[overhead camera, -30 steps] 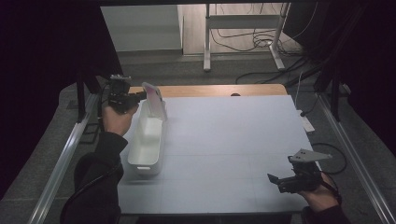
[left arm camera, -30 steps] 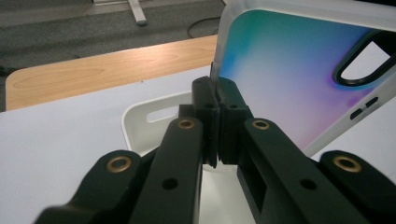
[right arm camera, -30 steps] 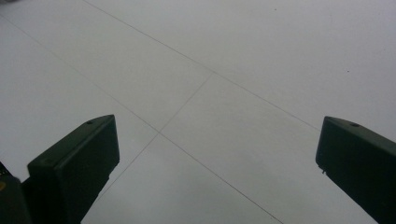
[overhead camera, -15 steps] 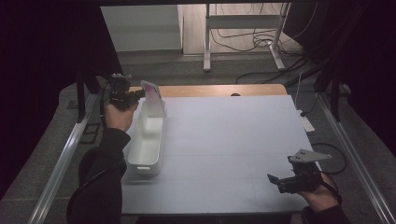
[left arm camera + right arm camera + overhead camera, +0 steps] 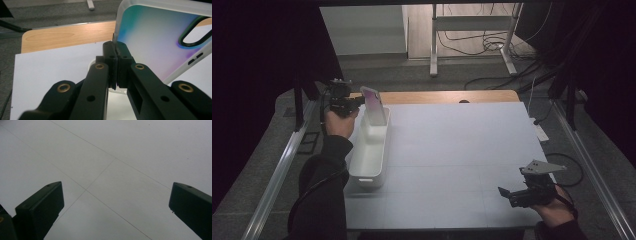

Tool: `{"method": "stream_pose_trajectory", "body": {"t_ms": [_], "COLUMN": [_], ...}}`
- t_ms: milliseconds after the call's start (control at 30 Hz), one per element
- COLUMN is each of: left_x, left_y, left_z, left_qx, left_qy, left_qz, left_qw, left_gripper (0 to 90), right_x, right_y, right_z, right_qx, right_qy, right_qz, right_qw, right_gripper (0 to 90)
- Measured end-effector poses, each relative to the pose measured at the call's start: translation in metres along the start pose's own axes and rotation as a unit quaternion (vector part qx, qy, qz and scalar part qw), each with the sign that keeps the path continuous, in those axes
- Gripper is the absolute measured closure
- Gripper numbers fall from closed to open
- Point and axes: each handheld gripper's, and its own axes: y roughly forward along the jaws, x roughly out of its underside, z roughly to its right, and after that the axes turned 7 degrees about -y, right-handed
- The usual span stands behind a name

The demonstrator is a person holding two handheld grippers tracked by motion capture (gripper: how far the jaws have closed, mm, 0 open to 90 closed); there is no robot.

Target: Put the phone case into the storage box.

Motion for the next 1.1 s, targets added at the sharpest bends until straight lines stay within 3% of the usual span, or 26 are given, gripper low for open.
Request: {"method": "stream_pose_trajectory", "body": {"t_ms": [1100], "left_x": [0.016], "left_y": [0.047], "left_z": [-0.007], "left_qx": [-0.042], "left_qy": [-0.023], "left_qz": [-0.016], "left_qw": [0.9987], "left_gripper": [88.2], "right_x": [0.0], "right_y": [0.001], "right_z": [-0.001], "right_qx": [-0.005], "right_qy": [-0.01], "right_qz": [-0.007], "right_qw": [0.9999], "right_gripper": [0.3]}}
